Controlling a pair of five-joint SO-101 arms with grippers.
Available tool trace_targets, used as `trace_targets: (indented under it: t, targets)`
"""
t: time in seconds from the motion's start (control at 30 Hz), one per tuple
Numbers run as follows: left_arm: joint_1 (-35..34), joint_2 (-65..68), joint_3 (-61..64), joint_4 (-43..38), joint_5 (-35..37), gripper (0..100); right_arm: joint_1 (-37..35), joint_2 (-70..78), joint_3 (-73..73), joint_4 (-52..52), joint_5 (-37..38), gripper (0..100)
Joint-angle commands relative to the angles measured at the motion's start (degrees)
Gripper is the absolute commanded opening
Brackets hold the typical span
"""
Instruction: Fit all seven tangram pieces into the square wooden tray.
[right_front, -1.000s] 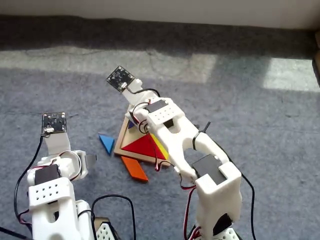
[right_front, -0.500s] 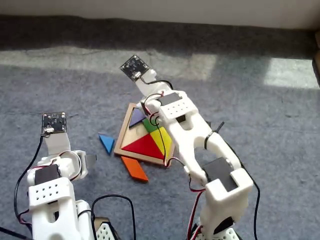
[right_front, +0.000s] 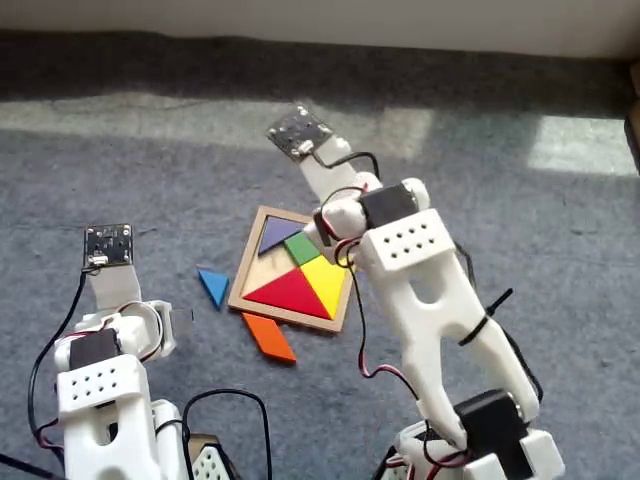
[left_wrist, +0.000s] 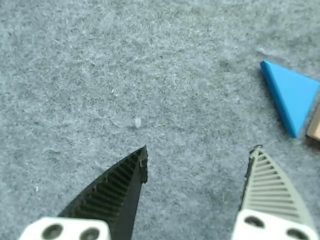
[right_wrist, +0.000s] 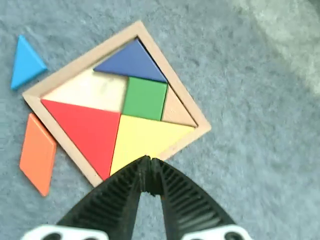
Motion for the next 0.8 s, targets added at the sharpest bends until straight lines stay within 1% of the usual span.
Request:
trace_targets:
  t: [0.0,0.27,0.37,0.47,0.53,0.67,0.77]
  targets:
    - [-0.7,0.2,-0.3,-0.9,-0.4,31,5.5,-7.9,5.1,2.7,-0.5,0.5]
    - [-0.4,0.2,-0.8,-0.5,-0.4,31,15.5,-25.5,26.8,2.5,-0.5,0.5]
    - [-0.3,0.5,-2.9,0.0,-0.4,31,19.6,-32.2,34.8,1.1,-0.5,0.5]
    - [-0.2,0.7,-7.3,5.1,-0.7,31,24.7,-38.5,43.9,-3.4,-0.5,0.5]
    - [0.2,0.7,-11.8,10.3,-2.6,31,27.7,-42.5,49.7,-7.0,-0.5,0.5]
    - [4.8,0.7,-21.0,20.3,-3.8,31,32.0,-49.8,58.9,-11.9,-0.5,0.5]
    - [10.9,0.7,-24.8,25.5,-3.3,31,33.8,-55.0,63.4,-12.8,-0.5,0.5]
